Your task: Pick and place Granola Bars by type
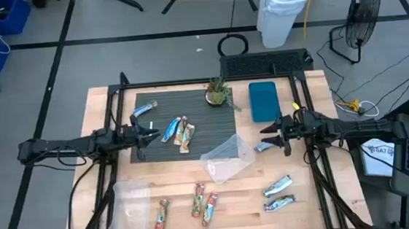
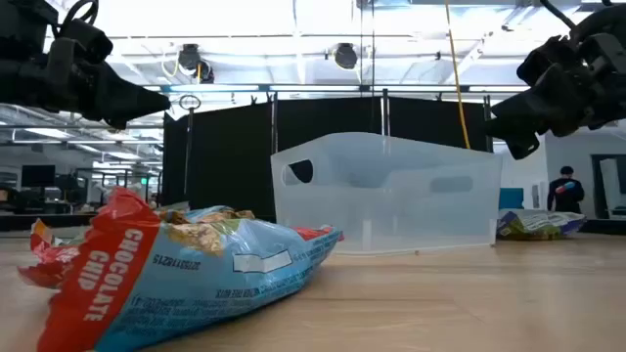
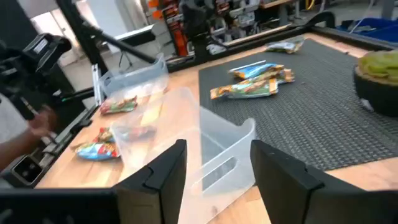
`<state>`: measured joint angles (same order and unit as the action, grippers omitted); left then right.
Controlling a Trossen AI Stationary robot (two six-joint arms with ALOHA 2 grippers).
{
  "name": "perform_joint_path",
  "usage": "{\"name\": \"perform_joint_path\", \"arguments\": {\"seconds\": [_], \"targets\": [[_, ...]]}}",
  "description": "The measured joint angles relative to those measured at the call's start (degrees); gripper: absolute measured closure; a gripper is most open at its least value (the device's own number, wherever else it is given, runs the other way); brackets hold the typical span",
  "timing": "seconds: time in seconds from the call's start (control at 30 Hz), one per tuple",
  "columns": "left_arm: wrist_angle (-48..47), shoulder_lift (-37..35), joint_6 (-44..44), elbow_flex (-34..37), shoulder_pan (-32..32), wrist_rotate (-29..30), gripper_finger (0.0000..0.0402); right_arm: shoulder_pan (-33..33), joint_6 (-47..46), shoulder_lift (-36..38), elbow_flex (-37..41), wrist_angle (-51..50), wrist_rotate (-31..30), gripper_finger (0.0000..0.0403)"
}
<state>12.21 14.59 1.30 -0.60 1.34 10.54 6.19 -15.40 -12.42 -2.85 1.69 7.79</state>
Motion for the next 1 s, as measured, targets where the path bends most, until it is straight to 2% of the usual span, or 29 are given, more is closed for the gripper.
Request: {"name": "perform_joint_path", "arguments": {"seconds": [0.4, 0.5, 0.63, 0.73, 0.8, 0.87, 1.0], "targets": [[0.02, 0.00, -0.04, 0.00, 0.00, -0.02, 0.0325, -5.50, 1.27, -1.32, 0.00, 0.98, 2.22, 0.0234], [0.01, 0.00, -0.04, 0.00, 0.00, -0.03, 0.0325, -6.75, 5.05, -1.50, 0.00, 2.35, 3.21, 0.0234], [0.02, 0.00, -0.07, 0.00, 0.00, -0.02, 0.0325, -7.07, 9.54, -1.72, 0.00, 10.17, 1.54, 0.0234], [0.00, 0.00, -0.07, 0.00, 0.01, -0.03, 0.0325, -7.07, 6.40, -1.67, -0.22, 16.91, -0.11, 0.0234], [0.00, 0.00, -0.07, 0.00, 0.00, -0.04, 0.0325, -7.07, 4.77, -2.17, -1.39, 14.12, -0.44, 0.0234], [0.02, 0.00, -0.07, 0.00, 0.00, -0.04, 0.0325, -7.12, 5.34, -3.86, -3.88, 5.55, -4.53, 0.0234], [0.00, 0.00, -0.07, 0.00, 0.00, -0.04, 0.0325, -7.05, 5.42, -9.98, -10.88, -8.01, -18.46, 0.0234]]}}
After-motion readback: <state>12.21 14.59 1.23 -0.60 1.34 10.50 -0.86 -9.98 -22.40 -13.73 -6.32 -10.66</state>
